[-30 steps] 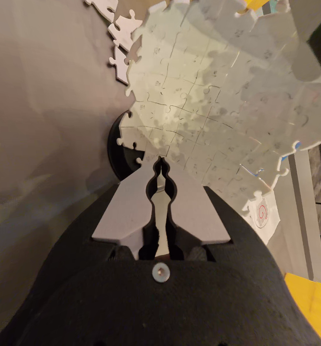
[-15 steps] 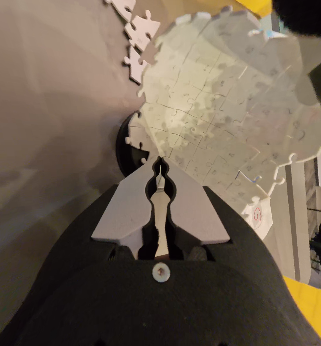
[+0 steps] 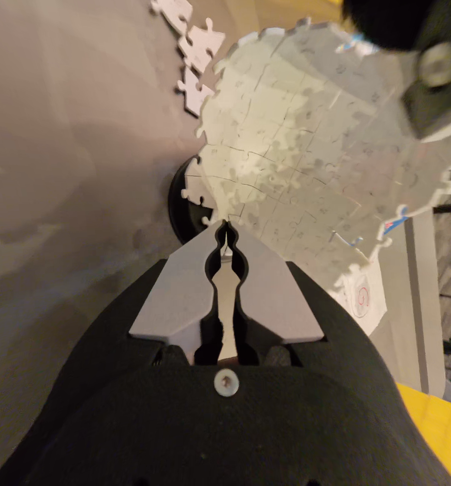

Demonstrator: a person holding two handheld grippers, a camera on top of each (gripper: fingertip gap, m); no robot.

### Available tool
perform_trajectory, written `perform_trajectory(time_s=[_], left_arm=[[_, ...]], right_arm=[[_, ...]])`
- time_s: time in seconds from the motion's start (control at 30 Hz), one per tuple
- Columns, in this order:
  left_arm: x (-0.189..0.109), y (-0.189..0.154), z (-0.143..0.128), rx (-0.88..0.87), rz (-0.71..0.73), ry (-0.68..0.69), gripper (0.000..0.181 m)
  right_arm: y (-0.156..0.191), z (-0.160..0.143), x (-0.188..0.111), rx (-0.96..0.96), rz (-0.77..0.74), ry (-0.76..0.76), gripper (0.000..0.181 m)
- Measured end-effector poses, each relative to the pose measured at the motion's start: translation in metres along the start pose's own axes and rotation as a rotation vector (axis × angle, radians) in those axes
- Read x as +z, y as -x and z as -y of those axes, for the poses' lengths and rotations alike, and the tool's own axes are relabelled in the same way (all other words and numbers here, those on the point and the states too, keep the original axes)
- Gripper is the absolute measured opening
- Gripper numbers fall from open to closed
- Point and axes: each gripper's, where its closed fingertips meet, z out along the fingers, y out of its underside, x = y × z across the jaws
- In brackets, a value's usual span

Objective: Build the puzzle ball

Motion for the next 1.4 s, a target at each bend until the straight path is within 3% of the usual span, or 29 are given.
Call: perform_trajectory(time_s=[0.17, 0.3, 0.57, 0.73, 0.97, 1.23, 1.4], left_arm=[[0.0, 0.0, -0.002, -0.003, -0.009, -0.002, 0.002], [0.0, 0.001, -0.003, -0.01, -0.007, 0.0, 0.002], [0.0, -0.001, 0.0, 0.006, -0.013, 0.005, 0.002], [0.0, -0.001, 0.002, 0.014, -0.016, 0.001, 0.002], [0.0, -0.003, 0.006, 0.031, -0.019, -0.008, 0.002], [-0.001, -0.003, 0.005, 0.041, -0.019, -0.004, 0.002], [0.0, -0.002, 0.001, 0.029, -0.018, -0.002, 0.002]], right_arm=[[0.012, 0.005, -0.045, 0.003, 0.043, -0.091, 0.0], [0.003, -0.008, -0.058, 0.126, 0.035, -0.096, 0.0], [-0.015, 0.003, -0.025, 0.024, -0.074, -0.088, 0.0], [-0.008, -0.013, -0.001, -0.027, -0.032, 0.005, 0.0], [-0.006, -0.013, 0.004, -0.046, 0.006, 0.044, 0.0], [-0.014, -0.01, 0.013, -0.078, -0.05, 0.04, 0.0], [-0.01, -0.005, -0.01, -0.041, -0.021, -0.025, 0.0]])
